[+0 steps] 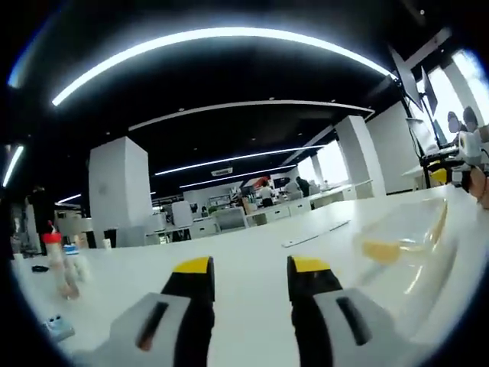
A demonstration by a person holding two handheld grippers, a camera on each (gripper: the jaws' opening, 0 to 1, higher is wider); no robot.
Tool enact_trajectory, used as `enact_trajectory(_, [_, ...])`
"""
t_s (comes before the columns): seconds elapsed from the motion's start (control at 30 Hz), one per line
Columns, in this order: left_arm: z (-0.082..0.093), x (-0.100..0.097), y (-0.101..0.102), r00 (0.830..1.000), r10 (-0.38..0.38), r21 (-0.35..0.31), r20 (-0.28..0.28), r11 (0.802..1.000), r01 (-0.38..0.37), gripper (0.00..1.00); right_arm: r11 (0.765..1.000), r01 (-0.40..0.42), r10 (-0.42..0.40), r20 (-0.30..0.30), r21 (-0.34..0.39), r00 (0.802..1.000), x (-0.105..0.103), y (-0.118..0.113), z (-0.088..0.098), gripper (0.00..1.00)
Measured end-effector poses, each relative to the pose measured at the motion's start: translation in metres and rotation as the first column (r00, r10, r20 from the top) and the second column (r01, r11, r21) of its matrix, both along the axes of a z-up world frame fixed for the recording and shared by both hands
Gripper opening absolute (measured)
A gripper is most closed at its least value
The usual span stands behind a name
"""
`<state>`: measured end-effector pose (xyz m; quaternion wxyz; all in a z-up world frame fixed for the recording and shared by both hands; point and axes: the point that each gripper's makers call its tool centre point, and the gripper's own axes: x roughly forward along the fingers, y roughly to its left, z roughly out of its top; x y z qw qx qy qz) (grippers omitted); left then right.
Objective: Snap each plastic latch of the storage box into its locked position after aligning the lid with the box until every specified latch is closed and the lid sits flush.
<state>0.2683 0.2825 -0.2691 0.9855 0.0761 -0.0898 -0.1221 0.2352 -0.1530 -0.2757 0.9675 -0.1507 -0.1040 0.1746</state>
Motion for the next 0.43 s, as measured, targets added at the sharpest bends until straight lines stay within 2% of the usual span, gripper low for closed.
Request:
enact_trajectory(0.13, [0.0027, -0.0005, 0.0004, 1.000, -0.002, -0.015, 0.014, 1.000, 0.003, 0.38, 1.000, 0.008, -0.008, 0.008, -0.004, 1.000, 0.0009, -0.0014, 0.0009, 0.28])
enact_trajectory(0.33, [0.0024, 0.0005, -0.0018, 1.000, -0.001, 0.001, 0.016, 1.000, 0.001, 0.38, 1.000, -0.017, 0.017, -0.007, 0.013, 1.000, 0.0027, 0.0016, -0.0009, 0.27])
enact_trajectory(0.43, [0.0041, -0.0008, -0.0051, 1.000, -0.014, -0.001, 0.027, 1.000, 0.014, 0.38, 1.000, -0.005, 0.005, -0.006, -0.002, 1.000, 0.0031, 0.0009, -0.0014, 0.27])
